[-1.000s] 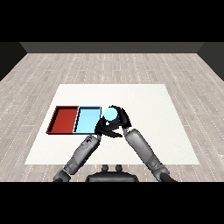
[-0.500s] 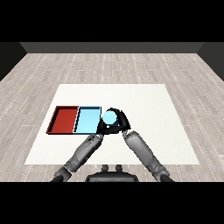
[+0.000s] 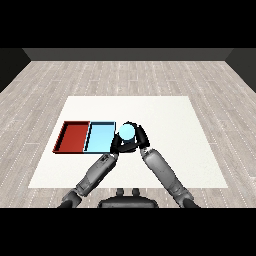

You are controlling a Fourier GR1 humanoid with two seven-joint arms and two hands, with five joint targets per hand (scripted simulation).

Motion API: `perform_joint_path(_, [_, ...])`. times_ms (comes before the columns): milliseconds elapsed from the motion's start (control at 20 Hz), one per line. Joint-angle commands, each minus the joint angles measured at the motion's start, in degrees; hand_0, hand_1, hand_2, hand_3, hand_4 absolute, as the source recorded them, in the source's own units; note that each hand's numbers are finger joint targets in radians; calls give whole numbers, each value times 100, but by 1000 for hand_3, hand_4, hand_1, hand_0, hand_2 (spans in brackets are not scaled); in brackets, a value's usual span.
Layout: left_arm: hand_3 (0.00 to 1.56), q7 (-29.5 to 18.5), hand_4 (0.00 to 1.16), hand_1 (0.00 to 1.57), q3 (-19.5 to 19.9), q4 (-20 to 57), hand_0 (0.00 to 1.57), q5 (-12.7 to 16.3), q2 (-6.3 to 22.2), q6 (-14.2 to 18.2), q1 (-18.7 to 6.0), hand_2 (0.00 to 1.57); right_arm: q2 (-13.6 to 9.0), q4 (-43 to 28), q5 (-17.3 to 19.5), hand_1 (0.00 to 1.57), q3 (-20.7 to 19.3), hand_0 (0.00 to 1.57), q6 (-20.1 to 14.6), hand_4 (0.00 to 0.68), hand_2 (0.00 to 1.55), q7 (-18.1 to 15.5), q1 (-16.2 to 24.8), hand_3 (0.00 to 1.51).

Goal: Pick the blue can and put it in the blue box

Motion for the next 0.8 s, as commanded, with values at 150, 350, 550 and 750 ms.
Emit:
perform_joint_path(150, [1488, -126, 1128, 1571, 114, -146, 1571, -102, 3, 151, 87, 1571, -1, 54, -77, 0, -110, 0, 231, 0, 0, -79, 121, 0])
perform_joint_path(350, [1488, -115, 1128, 1571, 361, -51, 1571, -162, 3, -145, 101, 1571, -1, 49, -71, 0, -119, 0, 243, 0, 0, -86, 132, 0])
perform_joint_path(550, [1490, -268, 1130, 1571, 382, 81, 1571, -241, 3, -49, 57, 1571, -1, 381, -53, 0, -283, 0, 419, 0, 0, 56, -466, 0])
perform_joint_path(750, [1488, 110, 1133, 1571, 283, -455, 1571, -552, 168, 54, 225, 1571, -272, -532, -96, 0, -350, 0, 609, 0, 0, -216, 670, 0])
